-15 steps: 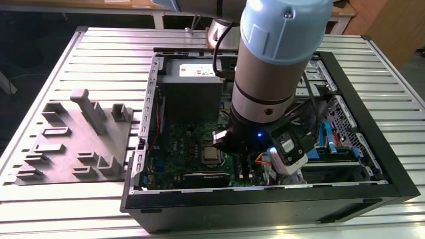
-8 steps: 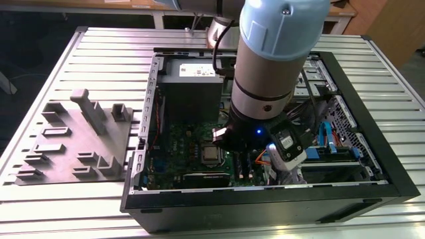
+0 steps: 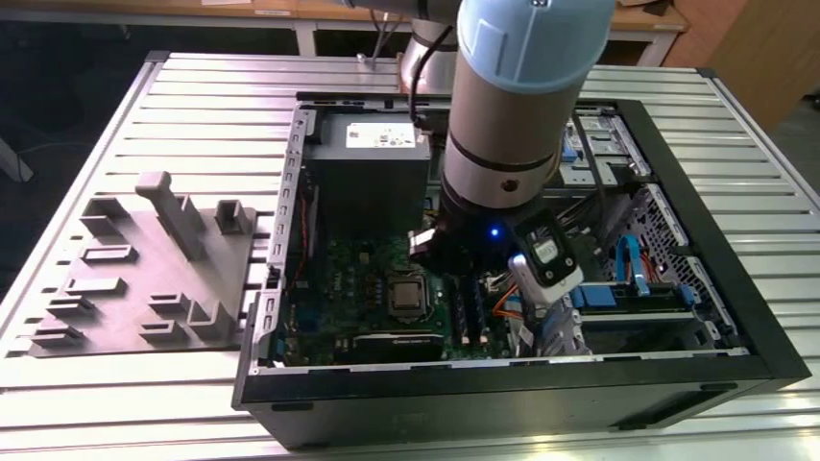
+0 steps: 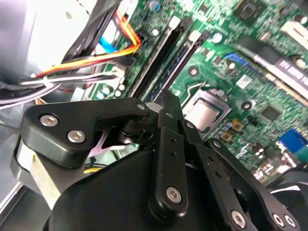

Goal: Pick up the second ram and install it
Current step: 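Press down the second ram until it locks into place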

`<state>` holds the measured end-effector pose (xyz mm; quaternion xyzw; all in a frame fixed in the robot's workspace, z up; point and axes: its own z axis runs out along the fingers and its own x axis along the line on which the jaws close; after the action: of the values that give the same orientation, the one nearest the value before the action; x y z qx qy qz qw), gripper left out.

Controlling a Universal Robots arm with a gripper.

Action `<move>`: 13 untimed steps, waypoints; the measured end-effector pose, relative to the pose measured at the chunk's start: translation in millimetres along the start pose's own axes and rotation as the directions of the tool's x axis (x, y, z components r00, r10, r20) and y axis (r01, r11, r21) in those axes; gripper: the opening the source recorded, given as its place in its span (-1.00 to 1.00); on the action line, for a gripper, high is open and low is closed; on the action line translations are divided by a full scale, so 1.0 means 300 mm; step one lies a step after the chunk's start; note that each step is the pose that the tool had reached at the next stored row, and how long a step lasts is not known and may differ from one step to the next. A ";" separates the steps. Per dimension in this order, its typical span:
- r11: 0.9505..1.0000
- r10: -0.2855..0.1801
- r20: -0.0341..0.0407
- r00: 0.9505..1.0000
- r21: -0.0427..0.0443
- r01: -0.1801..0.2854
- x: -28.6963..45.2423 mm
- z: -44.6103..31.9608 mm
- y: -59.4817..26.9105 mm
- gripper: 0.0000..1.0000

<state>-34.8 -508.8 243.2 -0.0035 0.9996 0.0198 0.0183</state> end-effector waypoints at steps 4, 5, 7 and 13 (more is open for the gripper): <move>1.000 0.000 0.000 1.000 0.000 0.000 0.000 0.002 0.027 -0.80; 1.000 0.000 0.000 1.000 0.000 0.000 0.000 0.003 0.034 -0.80; 1.000 0.000 0.000 1.000 0.000 0.000 0.000 0.003 0.046 -0.80; 1.000 0.000 0.000 1.000 0.000 0.000 0.000 0.006 0.087 -0.80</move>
<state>-34.8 -482.8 242.5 -0.0036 0.9996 0.0200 0.0183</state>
